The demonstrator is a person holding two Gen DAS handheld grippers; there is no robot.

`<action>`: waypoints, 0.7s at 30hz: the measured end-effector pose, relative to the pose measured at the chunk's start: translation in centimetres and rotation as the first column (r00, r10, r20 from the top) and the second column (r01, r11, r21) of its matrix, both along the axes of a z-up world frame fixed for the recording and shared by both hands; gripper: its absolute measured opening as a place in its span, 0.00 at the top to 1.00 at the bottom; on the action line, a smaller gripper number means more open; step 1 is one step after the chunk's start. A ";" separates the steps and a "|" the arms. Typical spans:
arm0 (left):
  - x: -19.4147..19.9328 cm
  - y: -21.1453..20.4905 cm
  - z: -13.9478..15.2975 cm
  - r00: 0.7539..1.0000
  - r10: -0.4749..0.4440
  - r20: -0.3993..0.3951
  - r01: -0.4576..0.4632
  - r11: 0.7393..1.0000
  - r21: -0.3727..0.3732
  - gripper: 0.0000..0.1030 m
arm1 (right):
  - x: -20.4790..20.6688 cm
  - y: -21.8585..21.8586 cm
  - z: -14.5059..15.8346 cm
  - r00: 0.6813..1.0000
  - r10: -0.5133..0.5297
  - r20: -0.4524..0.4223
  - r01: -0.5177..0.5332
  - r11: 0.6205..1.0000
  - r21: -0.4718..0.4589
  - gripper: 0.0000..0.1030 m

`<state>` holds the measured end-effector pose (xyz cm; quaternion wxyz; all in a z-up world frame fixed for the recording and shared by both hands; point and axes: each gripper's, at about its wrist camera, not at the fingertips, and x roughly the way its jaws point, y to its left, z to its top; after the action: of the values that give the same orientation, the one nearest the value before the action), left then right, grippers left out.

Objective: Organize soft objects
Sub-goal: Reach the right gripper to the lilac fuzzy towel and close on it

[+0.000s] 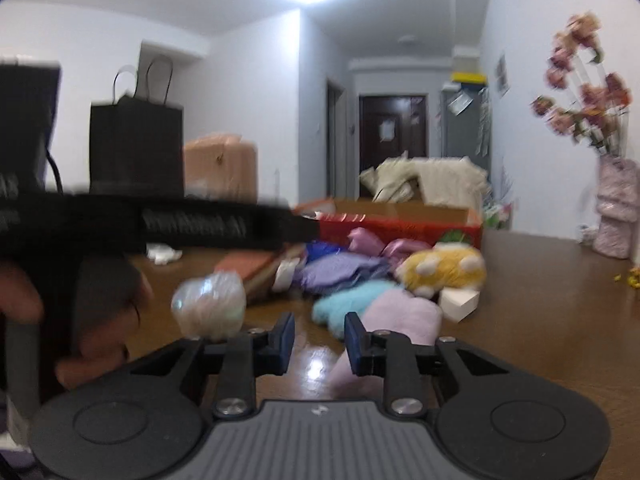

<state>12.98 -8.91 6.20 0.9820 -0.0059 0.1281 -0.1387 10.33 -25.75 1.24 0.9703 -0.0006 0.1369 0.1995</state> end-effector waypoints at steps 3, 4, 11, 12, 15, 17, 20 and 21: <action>0.1 -1.1 -0.4 0.999 -0.040 -0.027 0.040 0.999 -0.003 0.03 | -0.2 -2.1 0.8 0.994 -0.112 0.004 0.112 0.994 0.007 0.73; 0.2 -1.5 -0.6 0.998 -0.052 -0.041 0.052 0.999 -0.007 0.04 | 0.1 -3.3 0.9 0.987 -0.161 -0.002 0.161 0.987 0.005 0.73; 0.5 -4.8 -2.7 0.975 -0.188 -0.115 0.196 0.979 0.062 0.27 | 4.9 -8.9 1.0 0.979 -0.169 -0.110 0.183 0.973 0.140 0.65; 0.6 -5.0 -3.1 0.971 -0.195 -0.135 0.206 0.976 0.073 0.31 | 6.0 -9.1 1.0 0.984 -0.127 -0.126 0.146 0.976 0.158 0.64; 1.4 -5.5 -4.3 0.953 -0.216 -0.211 0.238 0.967 0.086 0.47 | 9.0 -7.8 1.1 0.988 -0.027 -0.154 0.048 0.990 0.136 0.64; 1.7 -5.6 -4.9 0.942 -0.230 -0.243 0.256 0.963 0.081 0.52 | 11.3 -6.3 1.0 0.982 0.019 -0.189 0.004 0.992 0.123 0.64; 1.5 -4.9 -5.1 0.941 -0.228 -0.250 0.254 0.964 0.076 0.52 | 14.0 -5.2 0.1 0.955 0.078 -0.288 -0.034 0.988 0.153 0.66; 1.6 -4.5 -5.0 0.944 -0.213 -0.251 0.237 0.969 0.069 0.51 | 14.3 -5.1 -0.4 0.945 0.077 -0.317 -0.027 0.987 0.161 0.69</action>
<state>14.58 -13.36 1.17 0.9359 0.0401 0.2531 -0.2416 24.61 -30.85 0.89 0.9265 0.1033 0.2774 0.2325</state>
